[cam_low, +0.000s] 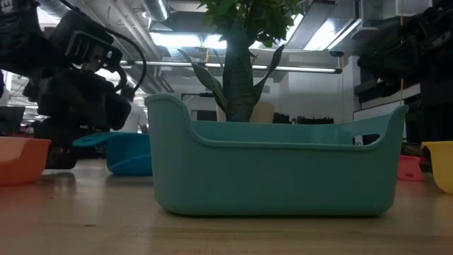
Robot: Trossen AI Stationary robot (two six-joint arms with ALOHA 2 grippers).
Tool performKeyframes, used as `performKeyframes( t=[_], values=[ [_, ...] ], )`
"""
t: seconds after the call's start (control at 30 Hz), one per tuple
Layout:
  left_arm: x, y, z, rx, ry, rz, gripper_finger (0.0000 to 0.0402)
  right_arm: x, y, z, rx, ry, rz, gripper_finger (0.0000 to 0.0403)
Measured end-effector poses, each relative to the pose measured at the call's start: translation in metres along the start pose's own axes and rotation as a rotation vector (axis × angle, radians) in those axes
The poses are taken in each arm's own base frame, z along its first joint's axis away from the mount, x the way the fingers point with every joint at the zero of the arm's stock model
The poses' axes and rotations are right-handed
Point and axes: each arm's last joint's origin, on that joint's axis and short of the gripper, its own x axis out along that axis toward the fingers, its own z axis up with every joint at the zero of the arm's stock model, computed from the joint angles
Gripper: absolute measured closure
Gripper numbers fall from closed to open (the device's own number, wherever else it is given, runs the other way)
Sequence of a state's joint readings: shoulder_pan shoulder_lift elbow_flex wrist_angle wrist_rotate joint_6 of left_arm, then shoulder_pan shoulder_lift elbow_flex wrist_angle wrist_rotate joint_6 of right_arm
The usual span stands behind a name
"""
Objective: Nest measuring cups in basket
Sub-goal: Stack the yellow measuring cup on top of the light blue measuring cup
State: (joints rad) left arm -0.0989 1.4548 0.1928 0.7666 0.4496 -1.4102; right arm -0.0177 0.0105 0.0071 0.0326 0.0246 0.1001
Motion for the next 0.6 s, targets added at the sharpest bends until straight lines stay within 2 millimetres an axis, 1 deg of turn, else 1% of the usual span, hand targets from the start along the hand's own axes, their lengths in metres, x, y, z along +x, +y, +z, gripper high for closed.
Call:
performKeyframes(
  t=[0.2, 0.6],
  values=[
    [-0.0016, 0.0034, 0.0007, -0.043, 0.067, 0.021, 0.0270, 0.0000, 0.0000, -0.0001, 0.000, 0.000, 0.000, 0.0386],
    [-0.0016, 0.0037, 0.0001, -0.053, 0.083, 0.022, 0.0271, 0.0000, 0.0000, 0.0000, 0.000, 0.000, 0.000, 0.0386]
  ],
)
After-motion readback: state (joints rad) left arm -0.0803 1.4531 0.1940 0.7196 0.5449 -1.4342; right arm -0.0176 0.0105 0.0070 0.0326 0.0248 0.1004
